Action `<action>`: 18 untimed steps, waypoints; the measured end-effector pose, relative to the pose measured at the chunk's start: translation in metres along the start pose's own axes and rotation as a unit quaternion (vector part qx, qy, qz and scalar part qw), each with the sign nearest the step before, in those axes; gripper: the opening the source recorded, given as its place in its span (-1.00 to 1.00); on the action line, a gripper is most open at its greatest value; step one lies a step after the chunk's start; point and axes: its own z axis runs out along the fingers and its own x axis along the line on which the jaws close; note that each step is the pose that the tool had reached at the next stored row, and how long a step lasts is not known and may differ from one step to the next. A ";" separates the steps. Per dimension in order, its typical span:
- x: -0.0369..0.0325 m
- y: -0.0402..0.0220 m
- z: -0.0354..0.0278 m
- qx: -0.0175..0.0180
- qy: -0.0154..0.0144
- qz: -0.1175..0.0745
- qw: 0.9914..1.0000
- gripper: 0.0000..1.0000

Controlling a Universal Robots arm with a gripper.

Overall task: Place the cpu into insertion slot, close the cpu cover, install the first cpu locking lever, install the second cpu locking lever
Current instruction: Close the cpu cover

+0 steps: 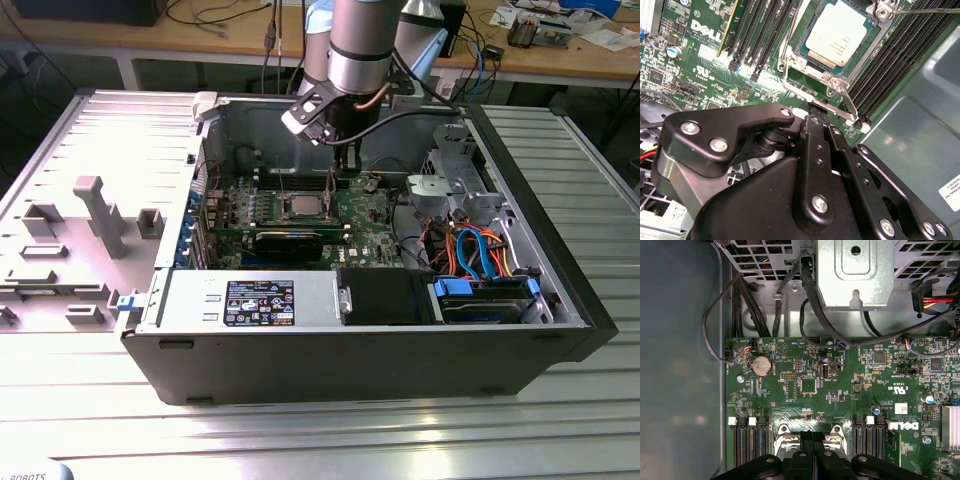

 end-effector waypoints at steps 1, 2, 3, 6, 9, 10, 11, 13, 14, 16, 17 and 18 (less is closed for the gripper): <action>0.0000 -0.0002 0.0000 0.000 0.000 0.000 1.000 -0.79; 0.0000 -0.0004 0.0000 0.000 0.000 0.000 1.000 -0.79; 0.0000 -0.0008 0.0000 0.000 0.000 0.000 1.000 -0.79; 0.0000 -0.0021 0.0000 0.000 0.000 0.000 1.000 -0.79; 0.0000 -0.0026 0.0000 0.000 0.000 0.000 1.000 -0.79; 0.0000 -0.0029 0.0000 0.000 0.000 0.000 1.000 -0.79; 0.0000 -0.0032 0.0000 0.000 0.000 0.000 1.000 -0.79; 0.0000 -0.0044 0.0000 0.000 0.000 0.000 1.000 -0.79; 0.0000 -0.0054 0.0000 0.000 0.000 0.000 1.000 -0.79; 0.0000 -0.0065 0.0000 0.000 0.000 0.000 1.000 -0.79; -0.0001 -0.0071 0.0000 0.000 0.000 0.000 1.000 -0.79; -0.0001 -0.0074 -0.0001 0.000 0.000 0.000 1.000 -0.79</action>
